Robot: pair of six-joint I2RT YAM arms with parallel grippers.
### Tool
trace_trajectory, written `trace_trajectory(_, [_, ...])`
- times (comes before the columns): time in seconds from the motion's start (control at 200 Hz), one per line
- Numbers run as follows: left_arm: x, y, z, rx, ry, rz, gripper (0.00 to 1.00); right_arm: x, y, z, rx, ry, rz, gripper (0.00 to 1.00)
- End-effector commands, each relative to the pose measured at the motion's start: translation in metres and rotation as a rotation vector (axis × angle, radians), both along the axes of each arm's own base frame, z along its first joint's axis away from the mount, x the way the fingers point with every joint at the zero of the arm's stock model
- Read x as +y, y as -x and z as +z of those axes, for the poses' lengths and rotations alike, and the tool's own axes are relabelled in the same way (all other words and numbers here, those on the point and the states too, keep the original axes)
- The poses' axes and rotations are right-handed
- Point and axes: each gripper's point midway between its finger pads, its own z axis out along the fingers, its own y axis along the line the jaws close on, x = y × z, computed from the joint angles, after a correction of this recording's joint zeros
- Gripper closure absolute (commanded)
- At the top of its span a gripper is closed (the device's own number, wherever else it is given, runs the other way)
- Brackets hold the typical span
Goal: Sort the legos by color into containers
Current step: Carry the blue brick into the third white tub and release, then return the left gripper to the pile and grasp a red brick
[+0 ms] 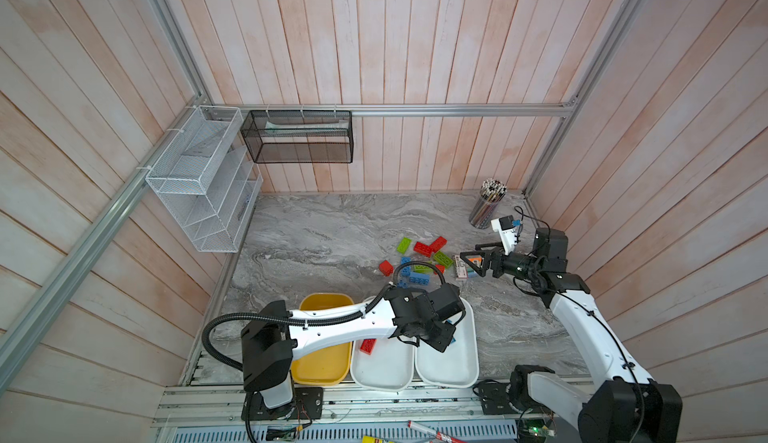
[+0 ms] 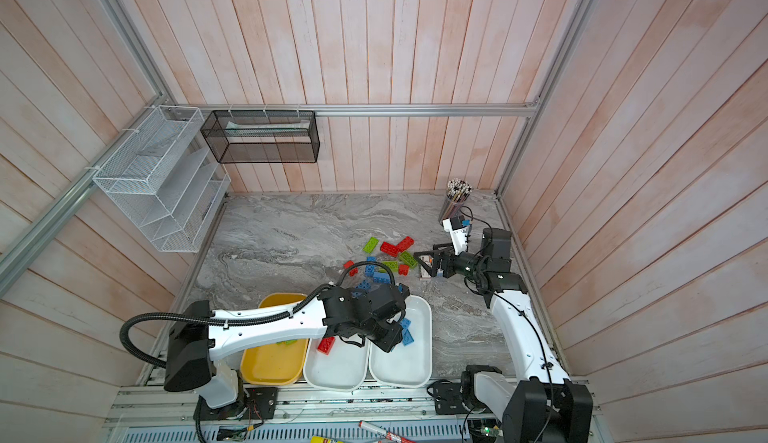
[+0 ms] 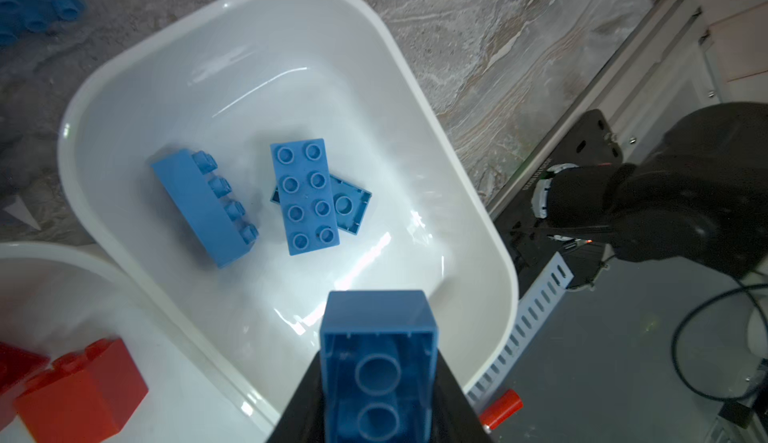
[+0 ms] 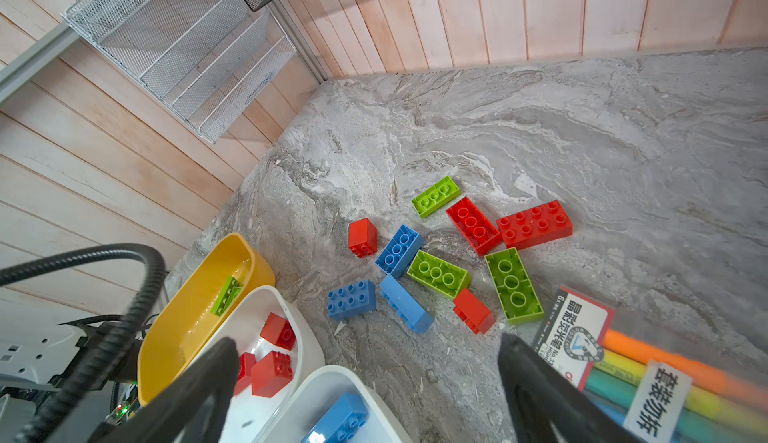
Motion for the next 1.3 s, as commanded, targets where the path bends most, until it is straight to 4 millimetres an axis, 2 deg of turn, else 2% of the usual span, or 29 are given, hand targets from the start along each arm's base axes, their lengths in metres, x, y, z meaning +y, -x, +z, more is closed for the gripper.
trace_trajectory(0.0, [0.003, -0.002, -0.023, -0.005, -0.038, 0.001, 0.65, -0.004, 0.001, 0.004, -0.009, 0.019, -0.013, 0.02])
trace_trajectory(0.085, [0.005, -0.005, -0.031, -0.023, -0.056, 0.007, 0.63, -0.004, 0.002, 0.002, -0.008, 0.021, -0.014, 0.02])
trace_trajectory(0.185, [0.004, -0.007, -0.031, -0.028, -0.073, 0.002, 0.54, -0.004, 0.002, 0.001, -0.005, 0.028, -0.015, 0.02])
trace_trajectory(0.325, [0.002, -0.009, 0.004, -0.051, -0.036, -0.002, 0.40, -0.004, 0.003, 0.002, -0.011, 0.032, -0.014, 0.02])
trace_trajectory(0.395, [0.003, -0.013, 0.026, -0.064, 0.002, -0.002, 0.36, -0.004, 0.003, 0.002, -0.009, 0.030, -0.013, 0.02])
trace_trajectory(0.495, [0.015, -0.037, 0.052, -0.071, 0.029, 0.054, 0.36, -0.003, 0.001, 0.005, -0.013, 0.023, -0.008, 0.02])
trace_trajectory(0.605, [0.041, -0.086, 0.065, -0.089, 0.055, 0.193, 0.35, -0.003, 0.000, 0.007, -0.020, 0.015, -0.009, 0.02])
trace_trajectory(0.65, [0.055, -0.108, 0.063, -0.096, 0.047, 0.254, 0.35, -0.002, 0.000, 0.008, -0.021, 0.011, -0.006, 0.02])
trace_trajectory(0.675, [0.057, -0.115, 0.062, -0.109, 0.042, 0.256, 0.35, -0.002, 0.000, 0.008, -0.022, 0.010, -0.005, 0.02])
trace_trajectory(0.7, [0.069, -0.135, 0.061, -0.126, 0.036, 0.296, 0.35, -0.002, 0.000, 0.009, -0.024, 0.009, -0.007, 0.02])
trace_trajectory(0.845, [0.106, -0.198, 0.035, -0.082, 0.001, 0.473, 0.34, -0.002, 0.001, 0.006, -0.015, -0.001, -0.006, 0.02])
trace_trajectory(1.0, [0.115, -0.245, 0.027, -0.149, -0.015, 0.635, 0.34, -0.002, 0.001, 0.003, -0.013, -0.011, -0.013, 0.02])
trace_trajectory(1.145, [0.127, -0.274, -0.005, -0.101, -0.067, 0.791, 0.34, -0.002, 0.000, -0.003, -0.006, -0.005, -0.010, 0.02])
trace_trajectory(1.295, [0.131, -0.282, -0.036, -0.069, -0.120, 0.867, 0.34, -0.002, -0.002, -0.005, -0.005, 0.002, -0.008, 0.02])
